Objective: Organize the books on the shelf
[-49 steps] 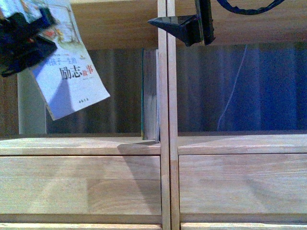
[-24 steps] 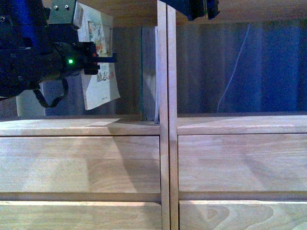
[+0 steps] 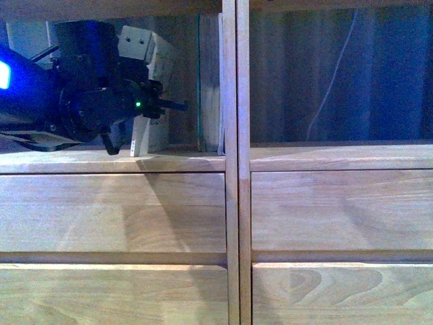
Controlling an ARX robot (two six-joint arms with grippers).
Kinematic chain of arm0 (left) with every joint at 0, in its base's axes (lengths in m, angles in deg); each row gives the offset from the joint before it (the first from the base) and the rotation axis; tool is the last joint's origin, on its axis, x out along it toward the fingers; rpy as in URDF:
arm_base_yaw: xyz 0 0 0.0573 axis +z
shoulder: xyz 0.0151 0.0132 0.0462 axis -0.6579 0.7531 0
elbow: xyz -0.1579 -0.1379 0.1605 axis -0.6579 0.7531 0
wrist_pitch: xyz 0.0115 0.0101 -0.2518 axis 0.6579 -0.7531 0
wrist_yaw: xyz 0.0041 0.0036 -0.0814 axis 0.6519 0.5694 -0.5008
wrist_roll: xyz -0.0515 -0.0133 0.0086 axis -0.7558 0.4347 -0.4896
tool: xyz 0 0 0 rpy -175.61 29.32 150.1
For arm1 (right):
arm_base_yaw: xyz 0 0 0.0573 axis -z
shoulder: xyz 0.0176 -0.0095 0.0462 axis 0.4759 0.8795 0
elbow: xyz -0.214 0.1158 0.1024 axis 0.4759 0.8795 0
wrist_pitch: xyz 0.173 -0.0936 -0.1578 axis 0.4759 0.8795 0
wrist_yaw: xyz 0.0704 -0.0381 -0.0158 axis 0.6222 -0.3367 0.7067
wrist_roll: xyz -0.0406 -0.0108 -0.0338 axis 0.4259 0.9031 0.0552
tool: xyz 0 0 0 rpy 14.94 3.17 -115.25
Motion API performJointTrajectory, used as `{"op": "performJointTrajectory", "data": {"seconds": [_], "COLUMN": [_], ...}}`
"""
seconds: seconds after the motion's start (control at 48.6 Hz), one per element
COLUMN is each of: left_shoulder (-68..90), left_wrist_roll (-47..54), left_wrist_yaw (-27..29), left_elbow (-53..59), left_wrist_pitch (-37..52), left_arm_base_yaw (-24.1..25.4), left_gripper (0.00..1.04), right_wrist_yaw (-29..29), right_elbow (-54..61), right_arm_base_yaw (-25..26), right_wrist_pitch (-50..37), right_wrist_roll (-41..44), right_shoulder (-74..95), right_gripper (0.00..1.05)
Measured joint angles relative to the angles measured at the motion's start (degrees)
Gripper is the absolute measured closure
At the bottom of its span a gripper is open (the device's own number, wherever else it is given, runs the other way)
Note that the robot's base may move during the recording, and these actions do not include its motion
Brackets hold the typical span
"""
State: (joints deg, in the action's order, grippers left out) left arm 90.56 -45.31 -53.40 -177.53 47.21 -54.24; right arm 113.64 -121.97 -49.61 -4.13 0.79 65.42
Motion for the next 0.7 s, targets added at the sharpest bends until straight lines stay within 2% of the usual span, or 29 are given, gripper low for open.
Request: {"op": "performJointTrajectory", "data": {"seconds": [0.371, 0.473, 0.535, 0.7], "left_shoulder": [1.2, 0.7, 0.0, -5.3], "left_wrist_roll": [2.5, 1.4, 1.4, 1.2], "left_wrist_yaw": [3.0, 2.5, 2.2, 1.5], "left_elbow": [-1.8, 0.2, 2.5, 13.5], "left_wrist_pitch": [-1.2, -0.3, 1.0, 6.8], "left_arm_base_yaw": [-2.1, -2.2, -2.4, -3.7], "left_gripper": [0.98, 0.8, 0.73, 0.5], "right_wrist_yaw": [0.0, 0.0, 0.0, 0.0], "right_elbow": [0.0, 0.0, 0.0, 0.0], "right_arm_base_yaw": [0.0, 0.0, 0.0, 0.0], "right_wrist_pitch": [0.0, 0.0, 0.0, 0.0], "right_wrist_roll": [0.0, 0.0, 0.0, 0.0], "right_shoulder": [0.0, 0.0, 0.0, 0.0], "right_gripper": [0.07, 0.07, 0.07, 0.07]}}
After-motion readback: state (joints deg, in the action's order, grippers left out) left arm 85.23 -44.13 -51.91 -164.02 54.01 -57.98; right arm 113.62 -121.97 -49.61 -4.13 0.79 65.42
